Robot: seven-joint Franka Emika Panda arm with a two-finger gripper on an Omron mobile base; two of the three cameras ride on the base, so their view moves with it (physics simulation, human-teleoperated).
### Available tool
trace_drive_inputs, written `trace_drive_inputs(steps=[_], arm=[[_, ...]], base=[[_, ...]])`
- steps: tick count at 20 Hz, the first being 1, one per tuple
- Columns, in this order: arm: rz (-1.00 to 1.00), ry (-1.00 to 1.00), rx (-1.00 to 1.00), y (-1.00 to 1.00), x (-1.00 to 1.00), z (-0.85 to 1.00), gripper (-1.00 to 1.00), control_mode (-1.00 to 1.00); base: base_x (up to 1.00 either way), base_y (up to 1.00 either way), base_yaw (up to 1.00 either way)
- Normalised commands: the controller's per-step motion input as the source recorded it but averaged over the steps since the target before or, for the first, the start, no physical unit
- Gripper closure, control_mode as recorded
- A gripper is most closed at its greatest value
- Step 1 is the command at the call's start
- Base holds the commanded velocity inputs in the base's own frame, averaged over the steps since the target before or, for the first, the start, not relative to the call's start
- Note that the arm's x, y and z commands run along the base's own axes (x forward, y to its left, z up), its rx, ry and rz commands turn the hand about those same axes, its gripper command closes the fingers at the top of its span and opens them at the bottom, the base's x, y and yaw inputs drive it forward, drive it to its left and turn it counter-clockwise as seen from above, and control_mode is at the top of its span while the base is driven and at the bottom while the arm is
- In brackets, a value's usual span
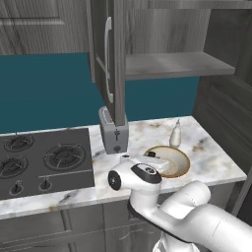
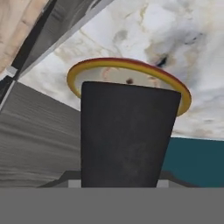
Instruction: Retrieve the bottle and the shaker from the cabinet and place them next to the mixing bowl on the counter. Then add garlic from the fridge to the mixing bowl.
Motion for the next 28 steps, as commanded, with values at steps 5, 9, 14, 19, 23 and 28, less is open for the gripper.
trace_drive_inputs(steps=[5,9,14,19,23,28], arm=[[-0.02,-0.08,-0.03,0.09,0.28,-0.27,1.0,-1.0],[-0.02,-0.09,-0.06,0.24,0.27,-0.25,1.0,-1.0],[-0.03,-0.09,-0.06,0.16,0.23,-0.25,1.0,-1.0],[-0.03,-0.11,-0.01,0.0,0.17,-0.23,1.0,-1.0],[-0.03,-0.12,0.0,0.0,0.12,-0.21,1.0,-1.0],[-0.03,-0.11,0.0,0.0,0.16,-0.24,1.0,-1.0]], base=[[0.0,0.0,0.0],[0.0,0.0,0.0],[0.0,0.0,0.0],[0.0,0.0,0.0],[0.0,0.0,0.0],[0.0,0.0,0.0]])
